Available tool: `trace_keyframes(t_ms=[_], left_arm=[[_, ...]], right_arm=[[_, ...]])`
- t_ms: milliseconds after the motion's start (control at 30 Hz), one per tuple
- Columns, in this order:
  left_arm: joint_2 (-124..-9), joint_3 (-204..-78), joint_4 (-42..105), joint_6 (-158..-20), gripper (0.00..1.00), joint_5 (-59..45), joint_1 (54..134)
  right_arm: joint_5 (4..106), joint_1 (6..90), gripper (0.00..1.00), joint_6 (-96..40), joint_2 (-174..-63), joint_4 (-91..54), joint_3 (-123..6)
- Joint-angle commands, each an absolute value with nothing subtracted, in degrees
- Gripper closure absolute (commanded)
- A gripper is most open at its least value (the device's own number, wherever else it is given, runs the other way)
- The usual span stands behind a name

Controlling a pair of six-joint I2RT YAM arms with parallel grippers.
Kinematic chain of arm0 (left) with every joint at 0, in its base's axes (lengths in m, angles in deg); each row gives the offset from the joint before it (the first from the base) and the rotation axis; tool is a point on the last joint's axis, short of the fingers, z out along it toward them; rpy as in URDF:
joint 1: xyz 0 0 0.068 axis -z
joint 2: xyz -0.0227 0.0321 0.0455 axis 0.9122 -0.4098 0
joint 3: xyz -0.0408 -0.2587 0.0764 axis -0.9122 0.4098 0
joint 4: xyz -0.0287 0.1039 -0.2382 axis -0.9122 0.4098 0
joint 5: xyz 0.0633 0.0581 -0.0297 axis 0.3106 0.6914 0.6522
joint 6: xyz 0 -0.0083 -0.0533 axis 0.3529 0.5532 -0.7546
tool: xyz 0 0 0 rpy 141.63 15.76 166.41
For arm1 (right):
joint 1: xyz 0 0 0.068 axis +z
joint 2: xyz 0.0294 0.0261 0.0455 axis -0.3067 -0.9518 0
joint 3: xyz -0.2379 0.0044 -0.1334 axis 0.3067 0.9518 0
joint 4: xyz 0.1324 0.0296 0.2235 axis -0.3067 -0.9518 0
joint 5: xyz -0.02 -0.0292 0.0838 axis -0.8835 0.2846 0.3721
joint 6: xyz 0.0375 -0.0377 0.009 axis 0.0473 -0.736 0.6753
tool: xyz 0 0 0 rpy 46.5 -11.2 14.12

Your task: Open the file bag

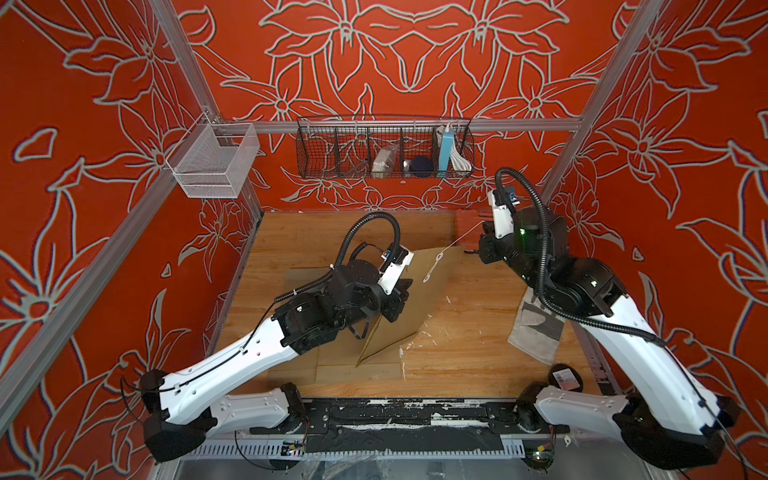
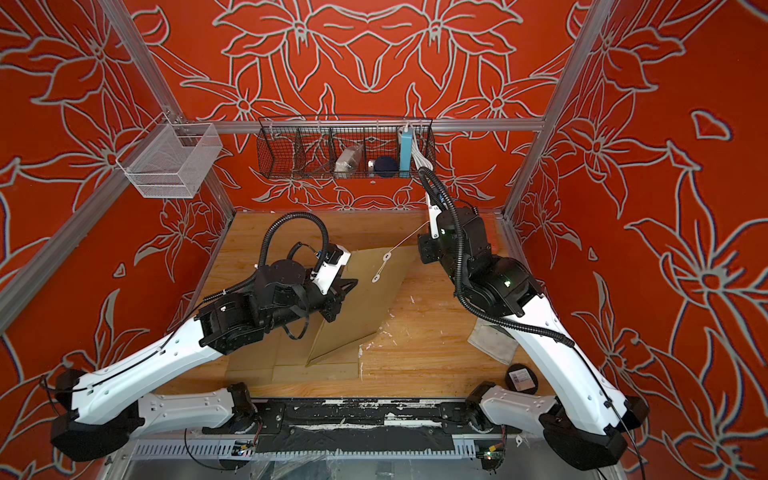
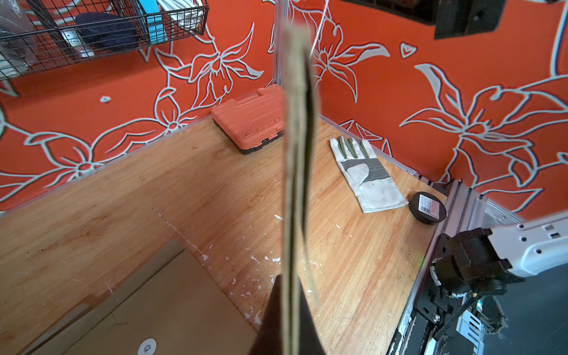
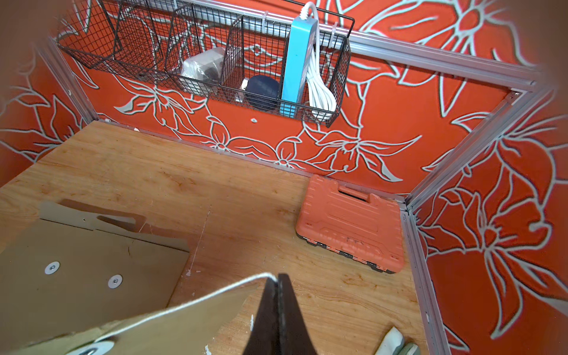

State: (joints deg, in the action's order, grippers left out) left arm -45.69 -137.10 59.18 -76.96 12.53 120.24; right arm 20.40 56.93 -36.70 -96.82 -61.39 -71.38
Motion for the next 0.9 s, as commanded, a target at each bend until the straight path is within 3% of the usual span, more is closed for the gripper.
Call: trace_keyframes(t_ms=[0,200,400,500,633,867], left_arm=[[-44.2,-136.7,57.7,-76.8,1.00,11.4,119.9],[-42.6,-135.7,56.4,-79.4,1.00,6.3,116.6],[-42.3,-137.3,52.2,-85.9,1.00,-11.7,104.2],[-44.5,-139.3,48.5,-90.0,1.00,-21.1,98.3],[-47.8,-141.4,42.4,-95.8,1.00,-29.5,92.9],[-51.2,-143.4,35.3,-101.6,1.00,-34.8,89.7]], right_arm=[[18.4,56.3,1.00,-35.0,-97.2,-63.0,-73.1],[21.6,55.8,1.00,-35.1,-96.9,-62.3,-72.2],[43.1,55.7,1.00,-39.1,-94.6,-55.0,-68.6],[48.4,55.7,1.00,-38.6,-94.8,-53.7,-67.9],[47.5,55.7,1.00,-38.8,-95.3,-54.1,-67.2],[44.1,55.8,1.00,-40.2,-95.7,-55.3,-65.4]])
